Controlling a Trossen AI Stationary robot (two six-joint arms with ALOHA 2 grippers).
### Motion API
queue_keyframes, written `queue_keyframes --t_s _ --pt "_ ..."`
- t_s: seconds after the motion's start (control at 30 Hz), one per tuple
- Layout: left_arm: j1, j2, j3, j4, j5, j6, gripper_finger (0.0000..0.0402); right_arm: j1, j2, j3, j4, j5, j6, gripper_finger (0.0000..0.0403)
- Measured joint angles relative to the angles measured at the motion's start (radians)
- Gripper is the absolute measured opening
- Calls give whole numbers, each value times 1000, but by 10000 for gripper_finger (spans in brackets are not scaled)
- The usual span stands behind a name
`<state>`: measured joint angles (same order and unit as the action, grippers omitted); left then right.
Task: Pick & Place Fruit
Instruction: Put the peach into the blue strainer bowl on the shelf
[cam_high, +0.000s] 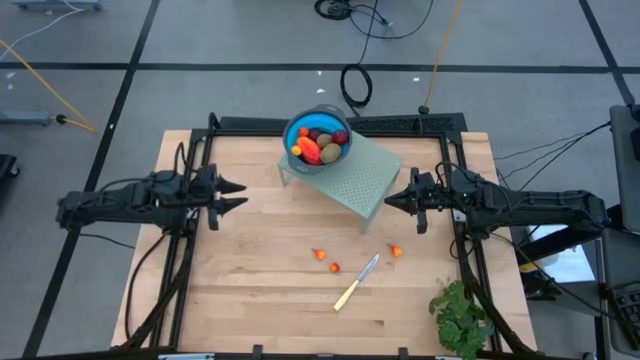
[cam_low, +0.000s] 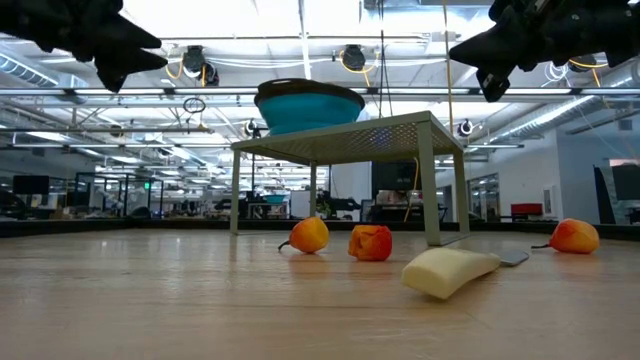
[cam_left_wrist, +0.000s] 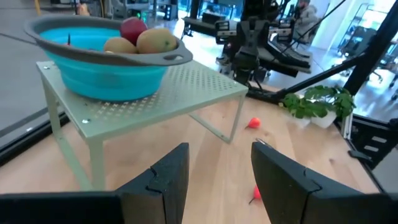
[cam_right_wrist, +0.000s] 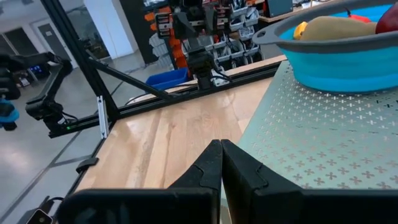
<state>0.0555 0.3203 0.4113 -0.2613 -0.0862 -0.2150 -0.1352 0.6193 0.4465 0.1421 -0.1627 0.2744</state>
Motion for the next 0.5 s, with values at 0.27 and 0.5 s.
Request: queue_keyframes --t_s 0.27,0.5 --pt "0 -93 -75 5 -1 2 175 0 0 0 6 0 23 0" --pt "0 -138 -117 5 -1 3 175 4 1 18 -1 1 38 0"
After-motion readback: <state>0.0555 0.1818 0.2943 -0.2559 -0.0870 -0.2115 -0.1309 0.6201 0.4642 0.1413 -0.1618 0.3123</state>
